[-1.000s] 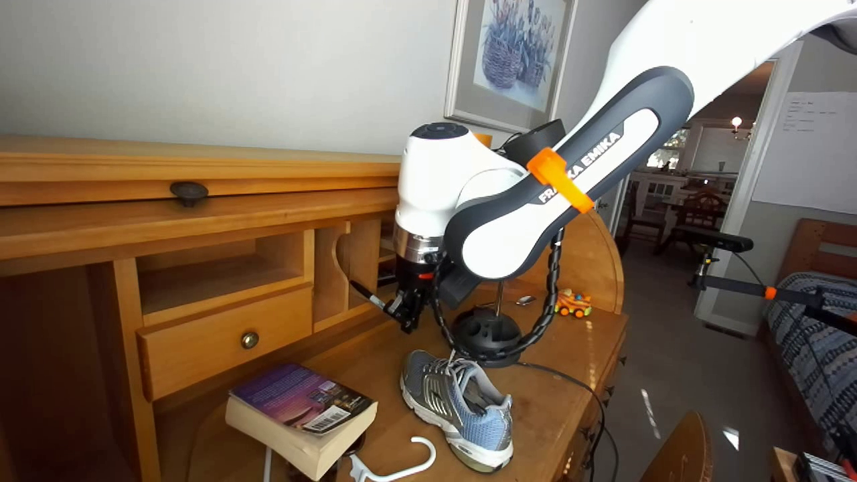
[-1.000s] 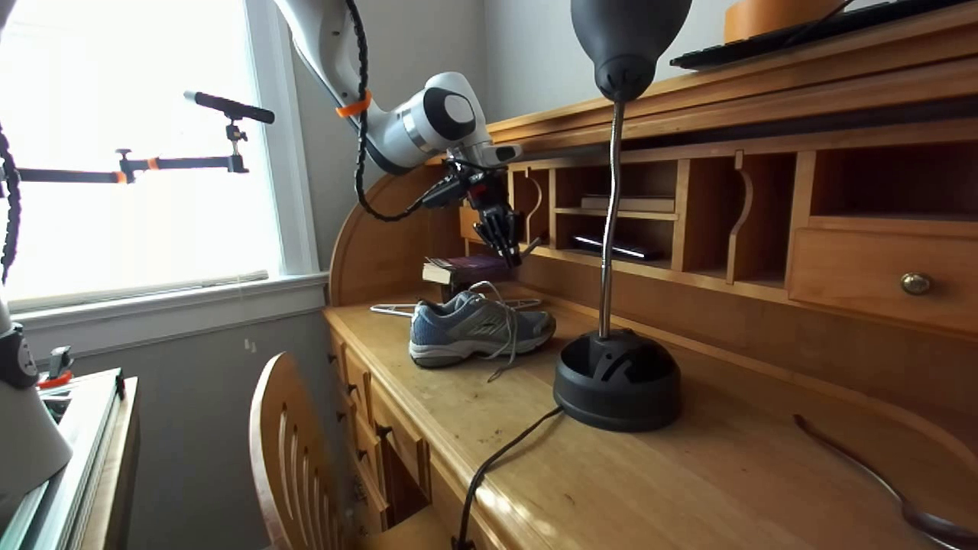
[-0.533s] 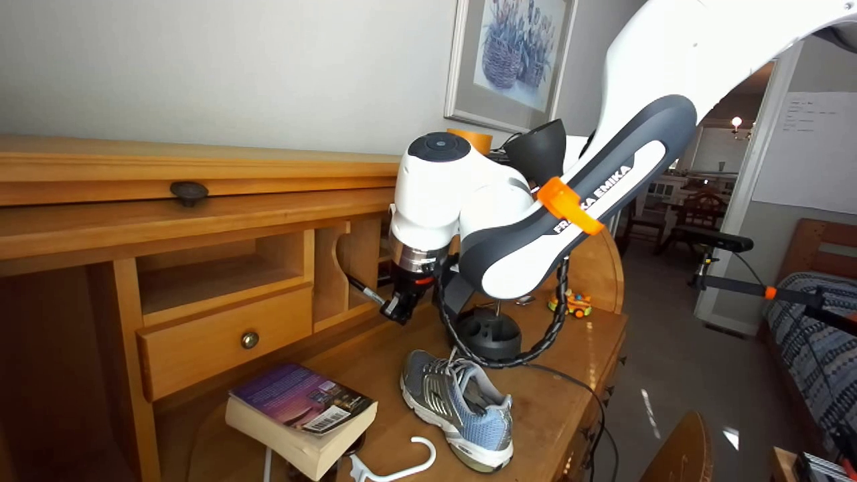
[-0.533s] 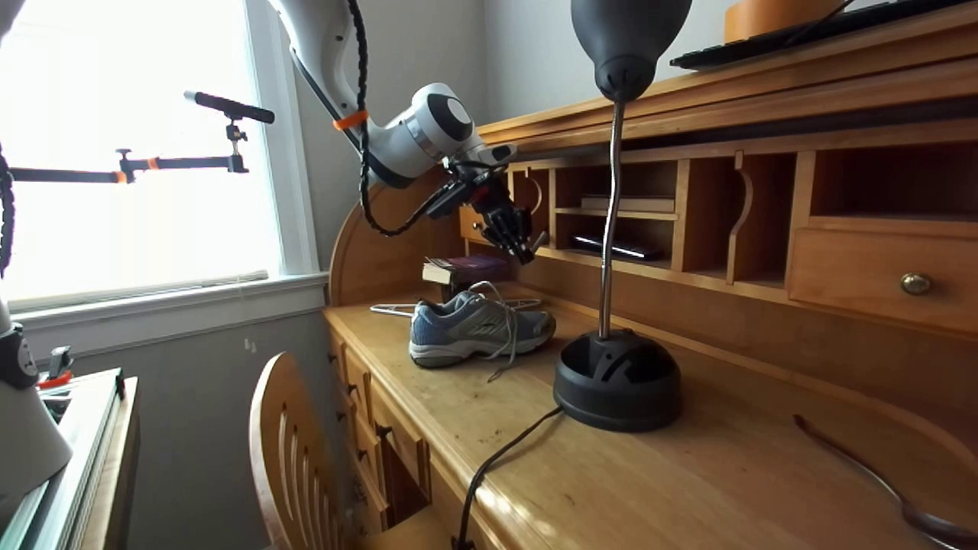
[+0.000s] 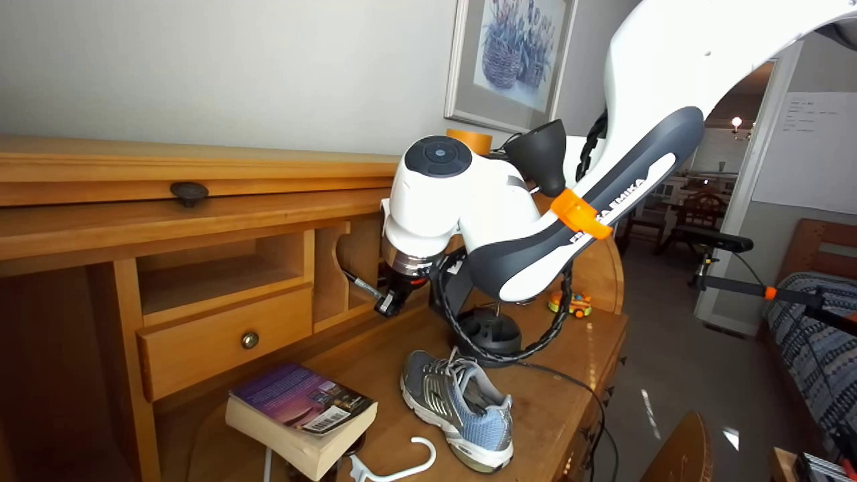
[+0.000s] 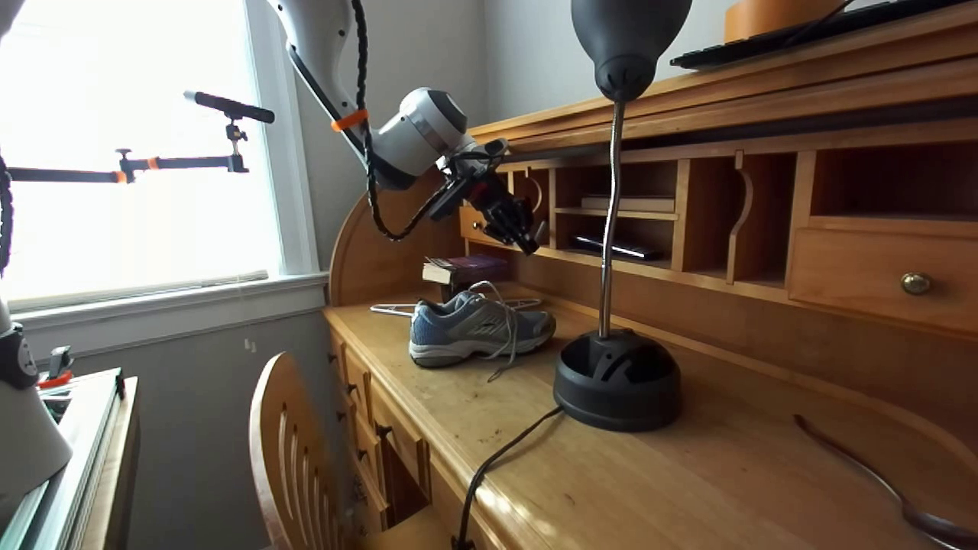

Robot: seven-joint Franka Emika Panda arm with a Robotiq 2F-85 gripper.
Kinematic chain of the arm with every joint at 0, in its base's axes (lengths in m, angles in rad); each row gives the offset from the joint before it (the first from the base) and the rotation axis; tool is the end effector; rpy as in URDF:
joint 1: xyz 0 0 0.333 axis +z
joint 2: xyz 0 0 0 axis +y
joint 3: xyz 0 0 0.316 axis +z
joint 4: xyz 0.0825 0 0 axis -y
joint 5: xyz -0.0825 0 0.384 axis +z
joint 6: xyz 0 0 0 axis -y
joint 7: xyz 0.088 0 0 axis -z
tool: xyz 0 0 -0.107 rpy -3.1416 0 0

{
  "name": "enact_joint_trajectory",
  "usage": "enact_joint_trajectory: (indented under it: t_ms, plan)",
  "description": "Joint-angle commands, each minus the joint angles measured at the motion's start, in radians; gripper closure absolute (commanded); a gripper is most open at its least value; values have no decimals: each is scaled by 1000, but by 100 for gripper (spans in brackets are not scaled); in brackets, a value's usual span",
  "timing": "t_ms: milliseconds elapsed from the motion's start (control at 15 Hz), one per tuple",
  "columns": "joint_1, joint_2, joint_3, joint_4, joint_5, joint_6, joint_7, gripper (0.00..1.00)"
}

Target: Take the marker out of the sneaker and put it on the shelf.

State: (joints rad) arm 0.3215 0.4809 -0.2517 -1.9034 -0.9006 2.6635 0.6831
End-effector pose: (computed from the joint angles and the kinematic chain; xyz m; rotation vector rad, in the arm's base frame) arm 0.6454 0.0789 0.2727 2.5757 0.2526 0.5974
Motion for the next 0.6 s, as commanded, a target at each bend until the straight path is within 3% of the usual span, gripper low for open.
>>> enact_joint_trajectory:
  t_ms: [0, 67, 533]
  plan:
    - [-6, 15, 24, 25, -105, -11, 85, 97]
    - [30, 20, -13, 26, -102, 1, 93, 97]
    - [54, 26, -21, 59, -119, -8, 143, 97]
